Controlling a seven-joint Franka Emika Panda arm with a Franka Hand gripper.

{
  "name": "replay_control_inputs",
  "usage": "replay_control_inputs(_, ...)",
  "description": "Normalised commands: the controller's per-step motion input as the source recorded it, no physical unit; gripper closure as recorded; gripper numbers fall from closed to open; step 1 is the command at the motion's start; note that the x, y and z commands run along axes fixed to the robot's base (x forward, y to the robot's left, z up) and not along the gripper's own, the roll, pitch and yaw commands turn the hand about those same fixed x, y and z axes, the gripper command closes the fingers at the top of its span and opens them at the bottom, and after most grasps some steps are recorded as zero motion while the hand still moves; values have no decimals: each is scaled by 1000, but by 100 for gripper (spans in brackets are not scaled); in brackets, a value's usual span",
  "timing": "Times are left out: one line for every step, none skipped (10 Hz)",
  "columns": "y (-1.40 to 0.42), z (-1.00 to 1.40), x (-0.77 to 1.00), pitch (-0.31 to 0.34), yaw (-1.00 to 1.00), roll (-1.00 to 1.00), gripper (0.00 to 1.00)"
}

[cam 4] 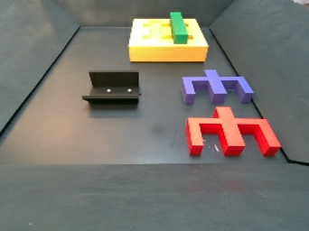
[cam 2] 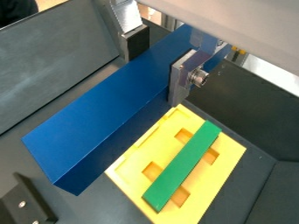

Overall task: Pick up the blue object. Move up. Move to above the board. Insert the blue object.
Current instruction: Move to above the board, then insert the blue object.

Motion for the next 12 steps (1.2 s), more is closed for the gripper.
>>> replay_control_inputs(-227,53,59,132,7,20,100)
replay_control_inputs(-9,-9,-40,0,0,0,100)
replay_control_inputs(0,-17,0,0,0,0,100)
replay_control_inputs(-60,-617,477,6,-69,0,100)
replay_control_inputs(-94,-1000,794,0,-46,54,100)
replay_control_inputs(-114,-1000,846,0,-14,41,100)
replay_control_inputs(-140,-1000,809,-7,0,47,100)
replay_control_inputs(-120,-1000,774,-1,0,73,100)
replay_control_inputs(-369,-811,469,0,203,240,100)
replay_control_inputs(-466,-769,423,0,231,264,100)
replay_control_inputs(-463,-771,380,0,266,264,100)
replay_control_inputs(-454,-769,357,-9,294,264,100)
